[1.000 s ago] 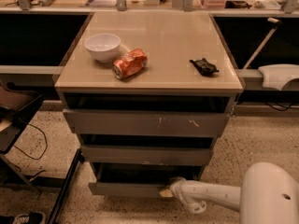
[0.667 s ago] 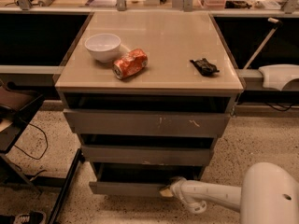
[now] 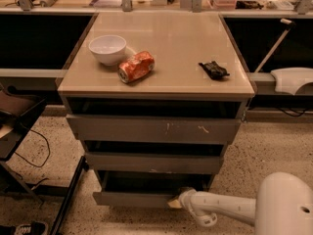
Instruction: Open bottom drawer
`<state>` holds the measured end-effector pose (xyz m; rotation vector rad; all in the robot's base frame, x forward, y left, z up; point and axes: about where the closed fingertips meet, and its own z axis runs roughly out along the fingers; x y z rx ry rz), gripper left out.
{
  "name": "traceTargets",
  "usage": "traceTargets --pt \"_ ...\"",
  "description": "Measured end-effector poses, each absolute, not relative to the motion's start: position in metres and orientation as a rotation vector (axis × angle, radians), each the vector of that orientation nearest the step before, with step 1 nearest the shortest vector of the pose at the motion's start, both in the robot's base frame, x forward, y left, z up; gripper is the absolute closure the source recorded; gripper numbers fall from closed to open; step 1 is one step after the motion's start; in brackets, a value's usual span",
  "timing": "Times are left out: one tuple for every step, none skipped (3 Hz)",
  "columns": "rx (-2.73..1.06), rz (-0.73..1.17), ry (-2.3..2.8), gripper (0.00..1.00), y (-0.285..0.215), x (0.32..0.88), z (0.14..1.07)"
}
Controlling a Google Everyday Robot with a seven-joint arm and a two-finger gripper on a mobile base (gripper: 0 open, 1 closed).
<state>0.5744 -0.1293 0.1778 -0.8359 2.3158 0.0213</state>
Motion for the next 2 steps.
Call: traceTargets --pt "-0.836 0.017 2.316 1.0 -0.1307 0.5683 0.1784" --pt "-0.836 0.017 2.316 1.0 -0.1302 0.568 0.1786"
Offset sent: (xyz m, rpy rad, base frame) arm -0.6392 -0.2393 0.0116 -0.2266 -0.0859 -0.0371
